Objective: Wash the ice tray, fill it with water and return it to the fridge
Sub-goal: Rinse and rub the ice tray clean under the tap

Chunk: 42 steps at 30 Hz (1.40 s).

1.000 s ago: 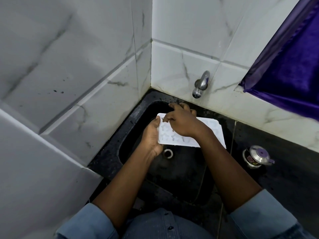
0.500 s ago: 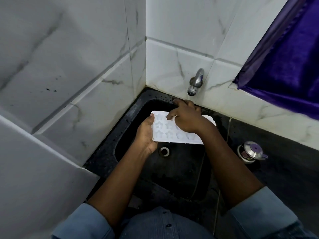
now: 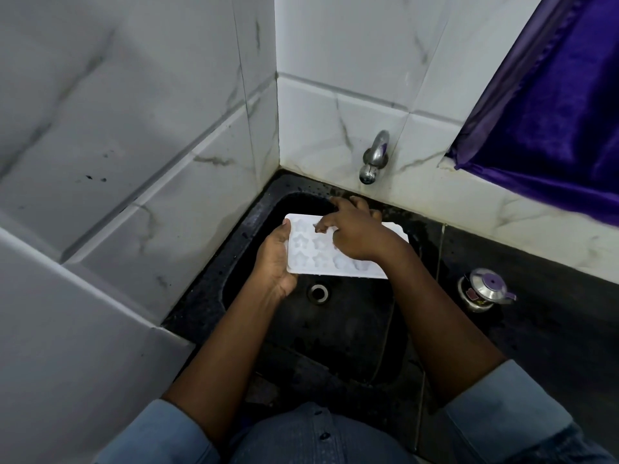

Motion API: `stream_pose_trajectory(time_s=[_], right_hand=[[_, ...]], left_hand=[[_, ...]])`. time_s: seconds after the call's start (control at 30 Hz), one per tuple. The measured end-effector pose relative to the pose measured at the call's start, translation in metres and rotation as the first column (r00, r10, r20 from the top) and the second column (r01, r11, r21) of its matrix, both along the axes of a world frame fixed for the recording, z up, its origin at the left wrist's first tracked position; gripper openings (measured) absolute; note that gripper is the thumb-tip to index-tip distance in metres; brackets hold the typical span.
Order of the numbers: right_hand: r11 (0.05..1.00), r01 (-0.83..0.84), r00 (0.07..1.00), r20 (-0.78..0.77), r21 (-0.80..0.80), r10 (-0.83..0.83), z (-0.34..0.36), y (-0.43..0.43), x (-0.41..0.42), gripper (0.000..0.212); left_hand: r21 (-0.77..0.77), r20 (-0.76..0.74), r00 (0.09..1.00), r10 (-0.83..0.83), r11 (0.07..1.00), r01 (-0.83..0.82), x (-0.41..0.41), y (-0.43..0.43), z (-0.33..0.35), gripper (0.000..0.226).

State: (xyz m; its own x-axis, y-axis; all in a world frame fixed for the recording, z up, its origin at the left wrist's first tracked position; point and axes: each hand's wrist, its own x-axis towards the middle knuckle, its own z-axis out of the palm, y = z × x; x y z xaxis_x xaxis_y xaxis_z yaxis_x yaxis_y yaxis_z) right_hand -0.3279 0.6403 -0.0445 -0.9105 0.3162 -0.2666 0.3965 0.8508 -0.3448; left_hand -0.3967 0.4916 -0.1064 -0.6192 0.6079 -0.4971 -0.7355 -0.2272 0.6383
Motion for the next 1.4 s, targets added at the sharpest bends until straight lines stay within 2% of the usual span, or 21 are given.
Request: stream_pose_trajectory(time_s=[0.4,0.6,0.77,0.93,1.0,1.4], right_hand=[[1.0,-0.007,1.0,-0.006,0.005,0.007,0.001,-0.006,0.002,0.05],[1.0,-0.021,1.0,0.013,0.019,0.02,-0.002,-0.006,0.008,0.034],[0.991,-0.06,0.998,0.008,0.121,0.059,-0.01,-0.009,0.012,0.058],[0.989,-0.04,0.999,-0.017,0.145,0.043,-0.015,-0.013,0.016,0.086],[0.988,-0.03,0.999,-0.019,0.154,0.033,-0.018,-0.014,0.017,0.091],[0.985,-0.043,0.997,-0.053,0.17,0.053,-0.027,-0.013,0.02,0.067]], left_hand=[[0.035,0.016,1.0,-0.014,0.999,0.013,0.003,-0.006,-0.001,0.049],[0.033,0.021,1.0,-0.009,0.999,0.009,0.003,-0.007,-0.001,0.048],[0.046,0.033,0.999,-0.008,0.999,0.007,0.001,-0.008,0.002,0.047],[0.09,0.075,0.996,-0.043,0.995,0.037,0.004,-0.009,0.003,0.055],[0.099,0.081,0.996,-0.047,0.994,0.039,0.005,-0.009,0.003,0.056],[0.102,0.08,0.994,-0.071,0.993,0.063,0.009,-0.011,0.01,0.059]])
